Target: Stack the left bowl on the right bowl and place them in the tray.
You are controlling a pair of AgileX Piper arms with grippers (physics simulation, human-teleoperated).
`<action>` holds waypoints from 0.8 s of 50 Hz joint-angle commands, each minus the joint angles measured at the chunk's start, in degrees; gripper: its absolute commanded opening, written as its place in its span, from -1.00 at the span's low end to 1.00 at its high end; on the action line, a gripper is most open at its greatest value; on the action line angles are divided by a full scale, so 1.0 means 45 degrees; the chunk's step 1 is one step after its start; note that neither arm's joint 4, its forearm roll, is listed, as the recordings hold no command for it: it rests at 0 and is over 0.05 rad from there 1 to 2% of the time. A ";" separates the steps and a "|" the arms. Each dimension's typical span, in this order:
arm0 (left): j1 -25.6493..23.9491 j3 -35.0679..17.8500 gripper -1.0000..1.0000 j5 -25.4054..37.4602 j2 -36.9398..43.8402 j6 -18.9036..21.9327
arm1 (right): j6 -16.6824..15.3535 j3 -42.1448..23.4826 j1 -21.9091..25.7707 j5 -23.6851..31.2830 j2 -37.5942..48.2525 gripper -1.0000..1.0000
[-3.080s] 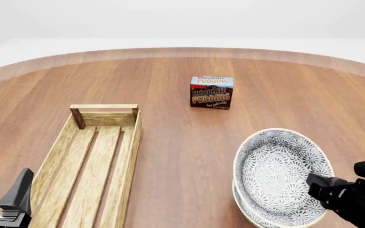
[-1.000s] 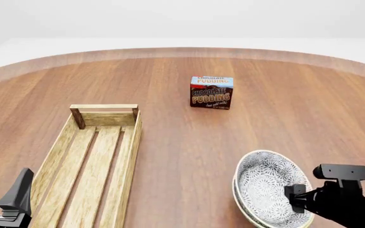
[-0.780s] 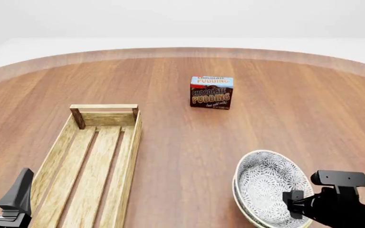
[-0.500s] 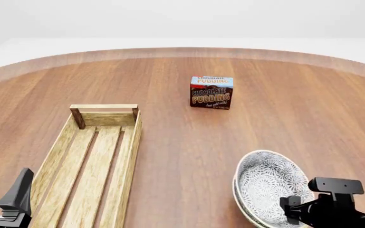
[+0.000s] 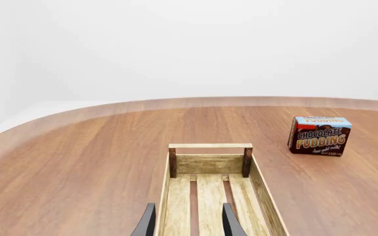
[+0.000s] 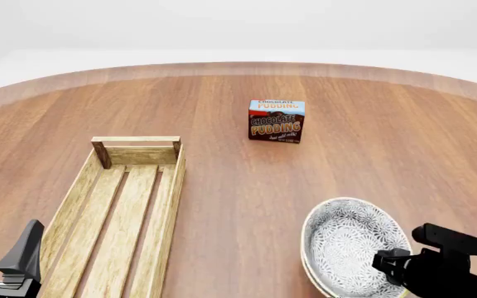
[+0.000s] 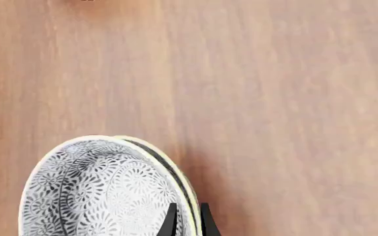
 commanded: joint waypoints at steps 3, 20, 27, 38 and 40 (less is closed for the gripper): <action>0.0000 0.0000 1.00 0.0000 0.0000 0.0000 | 0.0725 -0.2025 0.0064 0.4497 -0.4446 -1.00; 0.0000 0.0000 1.00 0.0000 0.0000 0.0000 | 0.0576 -0.7202 0.0690 0.6648 -0.4347 -1.00; 0.0000 0.0000 1.00 0.0000 0.0000 0.0000 | 0.0194 -0.8708 0.1293 0.6161 -0.2382 -1.00; 0.0000 0.0000 1.00 0.0000 0.0000 0.0000 | -0.0281 -1.1497 0.2447 0.6242 0.0136 -1.00; 0.0000 0.0000 1.00 0.0000 0.0000 0.0000 | -0.0344 -1.1949 0.2875 0.6352 0.0543 -1.00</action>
